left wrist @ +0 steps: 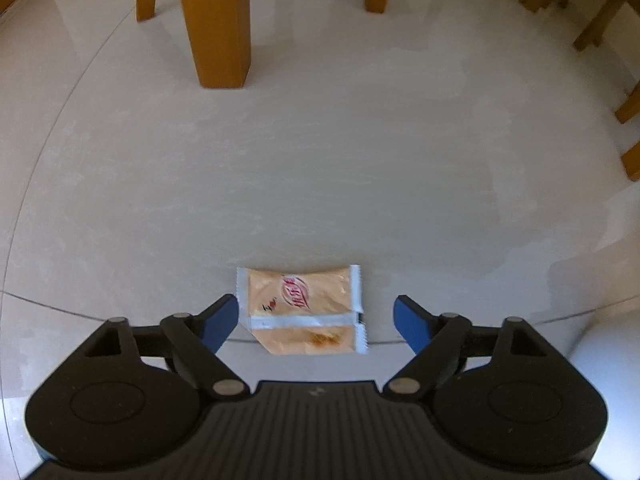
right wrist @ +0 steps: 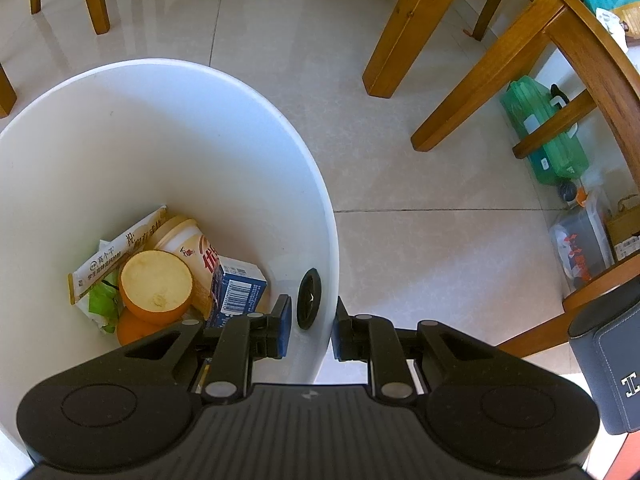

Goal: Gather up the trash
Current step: 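Lower the left gripper onto the tan biscuit packet and close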

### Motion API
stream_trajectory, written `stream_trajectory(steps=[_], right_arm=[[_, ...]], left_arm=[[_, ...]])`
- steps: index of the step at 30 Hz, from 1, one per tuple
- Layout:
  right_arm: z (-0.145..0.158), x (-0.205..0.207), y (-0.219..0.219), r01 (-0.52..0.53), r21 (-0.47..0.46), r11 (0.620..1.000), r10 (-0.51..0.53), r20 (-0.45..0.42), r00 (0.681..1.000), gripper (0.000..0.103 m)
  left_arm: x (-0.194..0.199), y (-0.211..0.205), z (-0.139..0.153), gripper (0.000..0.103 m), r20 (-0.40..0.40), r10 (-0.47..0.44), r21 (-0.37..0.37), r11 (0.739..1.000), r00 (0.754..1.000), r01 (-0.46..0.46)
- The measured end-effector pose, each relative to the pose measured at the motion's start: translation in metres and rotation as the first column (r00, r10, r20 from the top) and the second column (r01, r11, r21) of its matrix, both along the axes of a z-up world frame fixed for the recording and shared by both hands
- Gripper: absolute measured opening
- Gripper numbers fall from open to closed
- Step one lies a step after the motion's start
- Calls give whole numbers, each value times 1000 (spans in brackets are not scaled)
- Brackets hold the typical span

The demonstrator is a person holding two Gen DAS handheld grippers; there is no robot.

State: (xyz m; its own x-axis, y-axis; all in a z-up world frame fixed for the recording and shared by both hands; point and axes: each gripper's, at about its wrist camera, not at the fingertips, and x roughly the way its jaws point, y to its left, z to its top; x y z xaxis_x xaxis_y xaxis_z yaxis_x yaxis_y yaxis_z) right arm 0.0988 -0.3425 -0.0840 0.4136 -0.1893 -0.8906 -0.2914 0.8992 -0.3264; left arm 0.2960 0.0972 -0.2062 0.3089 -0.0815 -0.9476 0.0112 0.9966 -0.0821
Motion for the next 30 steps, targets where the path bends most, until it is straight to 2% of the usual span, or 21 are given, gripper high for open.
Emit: stream_trajectory(steps=[6, 12, 16, 25, 30], right_arm=[[0, 3, 0, 14, 8, 1000, -14, -12, 1000, 24], [-1, 3, 0, 20, 15, 1000, -20, -17, 1000, 26], [-2, 3, 1, 24, 10, 1000, -23, -17, 1000, 26], [-3, 4, 3, 28, 1, 1000, -28, -15, 1000, 27], [-4, 4, 3, 26, 1, 1000, -26, -15, 1000, 27]], left_arm=[[7, 8, -42, 91, -68, 50, -22, 998, 996, -51], [0, 1, -62, 94, -81, 21, -67, 997, 997, -27], [-1, -9, -69, 94, -84, 4, -47, 999, 996, -8], [2, -12, -78, 97, -37, 80, 15, 997, 996, -80], [2, -22, -77, 97, -10, 68, 44, 997, 998, -67]])
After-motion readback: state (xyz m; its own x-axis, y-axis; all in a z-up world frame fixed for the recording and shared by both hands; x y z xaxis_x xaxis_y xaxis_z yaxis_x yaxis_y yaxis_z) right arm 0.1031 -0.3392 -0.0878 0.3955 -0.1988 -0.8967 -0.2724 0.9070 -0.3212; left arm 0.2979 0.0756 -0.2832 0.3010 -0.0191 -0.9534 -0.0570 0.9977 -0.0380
